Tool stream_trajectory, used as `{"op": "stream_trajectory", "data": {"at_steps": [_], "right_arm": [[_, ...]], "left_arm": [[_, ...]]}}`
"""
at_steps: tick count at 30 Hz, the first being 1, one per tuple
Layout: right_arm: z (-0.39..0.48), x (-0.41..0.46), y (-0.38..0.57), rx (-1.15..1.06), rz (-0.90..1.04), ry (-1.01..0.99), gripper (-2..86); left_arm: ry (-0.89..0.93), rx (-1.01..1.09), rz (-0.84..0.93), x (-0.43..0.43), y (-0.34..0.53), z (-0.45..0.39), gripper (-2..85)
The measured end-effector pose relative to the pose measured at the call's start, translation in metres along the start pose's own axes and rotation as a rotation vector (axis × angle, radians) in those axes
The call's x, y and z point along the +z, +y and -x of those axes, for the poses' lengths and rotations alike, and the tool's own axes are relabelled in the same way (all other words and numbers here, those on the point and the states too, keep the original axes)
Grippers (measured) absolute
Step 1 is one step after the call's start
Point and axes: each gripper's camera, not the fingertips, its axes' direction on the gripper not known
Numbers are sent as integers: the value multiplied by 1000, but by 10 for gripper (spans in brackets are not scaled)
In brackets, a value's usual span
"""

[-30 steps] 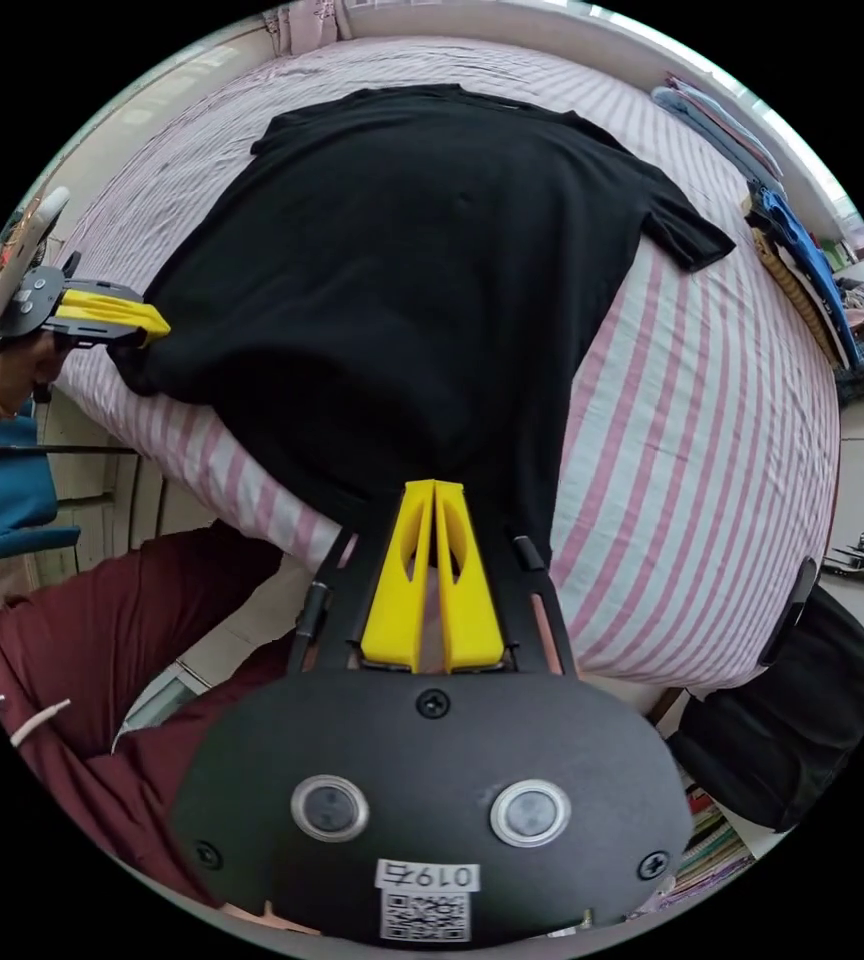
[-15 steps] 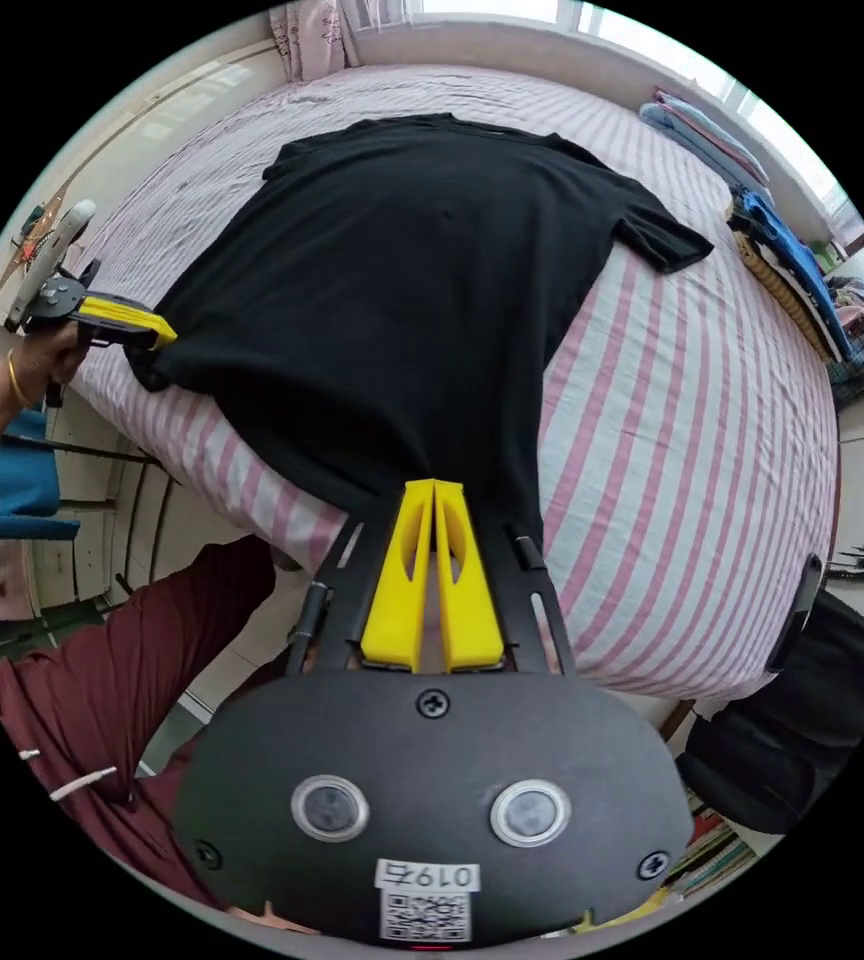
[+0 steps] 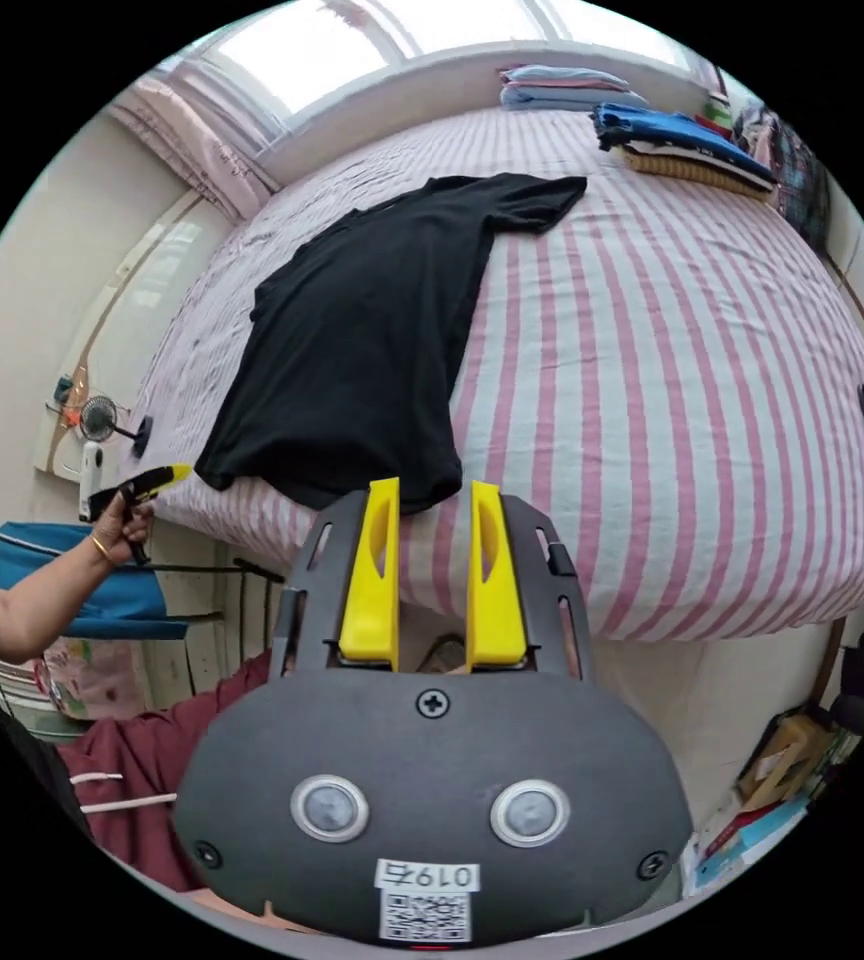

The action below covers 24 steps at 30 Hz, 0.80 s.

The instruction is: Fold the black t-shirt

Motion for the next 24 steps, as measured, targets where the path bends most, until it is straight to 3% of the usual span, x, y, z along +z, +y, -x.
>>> {"op": "stream_trajectory", "data": {"at_steps": [5, 8, 11, 24], "right_arm": [[-33, 24, 24, 262, -63, -119, 104], [-43, 35, 42, 362, -87, -149, 86], [-45, 49, 56, 412, -72, -166, 85], [-60, 96, 93, 539, -55, -205, -5]], "left_arm": [[132, -197, -48, 8, -1, 49, 78], [102, -233, -39, 12, -5, 67, 76], [144, -353, -115, 6, -4, 95, 71], [246, -567, -72, 9, -28, 176, 10]]}}
